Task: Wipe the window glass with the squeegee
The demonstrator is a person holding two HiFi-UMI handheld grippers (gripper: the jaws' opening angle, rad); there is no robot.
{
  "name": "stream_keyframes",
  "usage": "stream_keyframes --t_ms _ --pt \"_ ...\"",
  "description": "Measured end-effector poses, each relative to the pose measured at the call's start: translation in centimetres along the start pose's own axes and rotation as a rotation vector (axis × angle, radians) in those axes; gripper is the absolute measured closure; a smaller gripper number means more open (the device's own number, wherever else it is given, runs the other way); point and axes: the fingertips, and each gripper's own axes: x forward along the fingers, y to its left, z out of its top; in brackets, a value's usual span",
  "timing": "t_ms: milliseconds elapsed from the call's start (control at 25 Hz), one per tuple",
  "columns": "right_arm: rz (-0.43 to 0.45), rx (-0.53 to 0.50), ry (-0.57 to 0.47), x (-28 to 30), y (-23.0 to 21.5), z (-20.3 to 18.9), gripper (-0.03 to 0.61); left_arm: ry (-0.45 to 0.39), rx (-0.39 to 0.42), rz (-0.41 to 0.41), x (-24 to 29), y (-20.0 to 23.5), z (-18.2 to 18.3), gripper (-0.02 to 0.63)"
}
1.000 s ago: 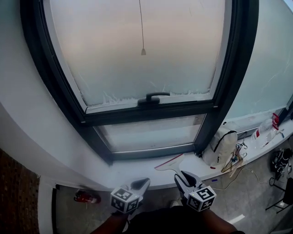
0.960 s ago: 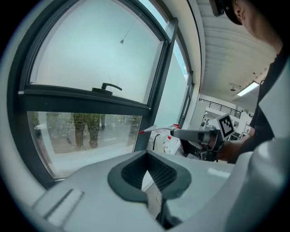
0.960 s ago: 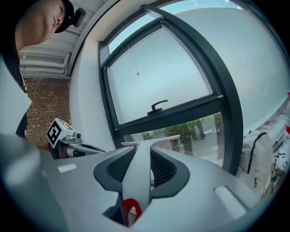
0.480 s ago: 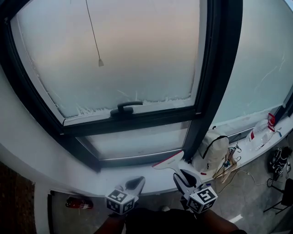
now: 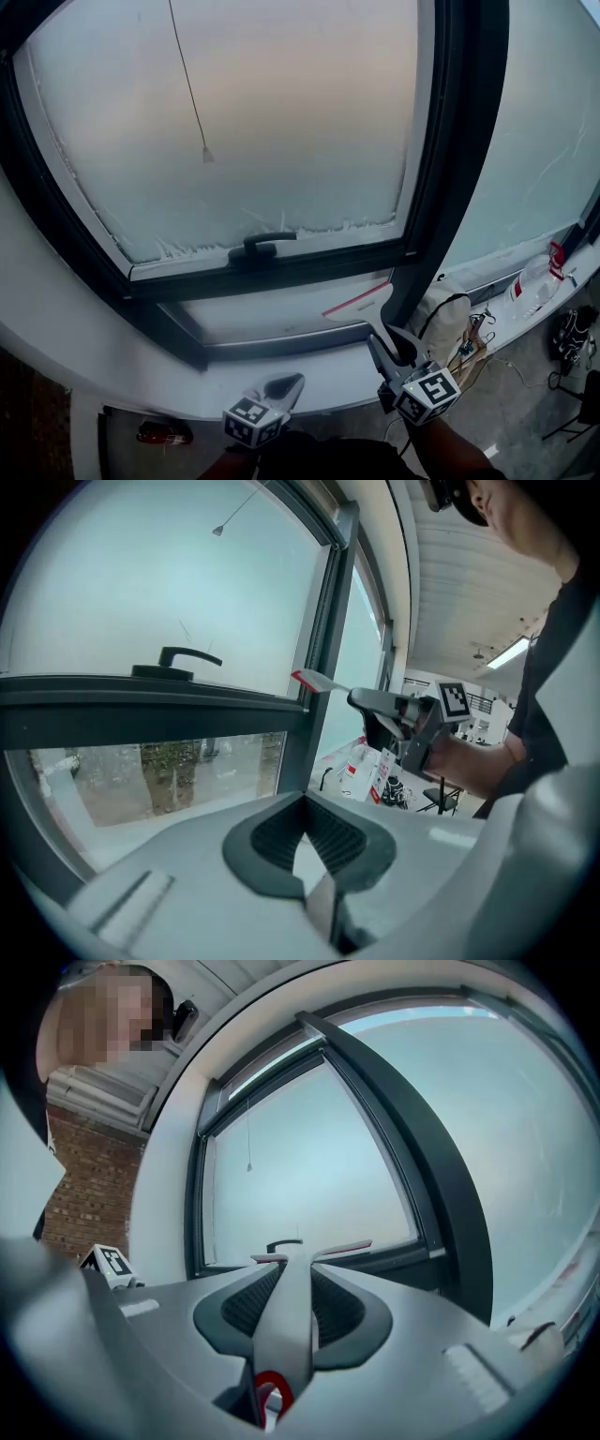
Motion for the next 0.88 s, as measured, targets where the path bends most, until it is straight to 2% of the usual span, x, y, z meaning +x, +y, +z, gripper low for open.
stream_keyframes --t_ms 160,320,520,720,880 --pt "-0.051 -0.041 -0.120 2.2 0.3 5.7 0.449 -0.001 0.037 -0.068 0.2 1.7 1.5 0.614" --pt "-0.094 -0.101 -0.241 3.7 0.6 11.3 0.449 -0.033 0.119 -0.156 0.4 2.9 3.6 0.614" --pt "-0.163 -0.177 -0.337 6.8 -1.1 16.4 0.449 -0.031 0.133 -0.219 1.2 5.0 4.1 0.614" --pt "-0.190 -0.133 -0.407 9.0 -2.9 20.3 0.449 0.002 0.111 -0.239 1.1 6.2 2.8 0.614" --pt "-0.188 -0.173 -0.443 11.5 -4.5 24.1 0.448 -0.011 0.103 -0.207 1.2 7.0 3.4 0.614"
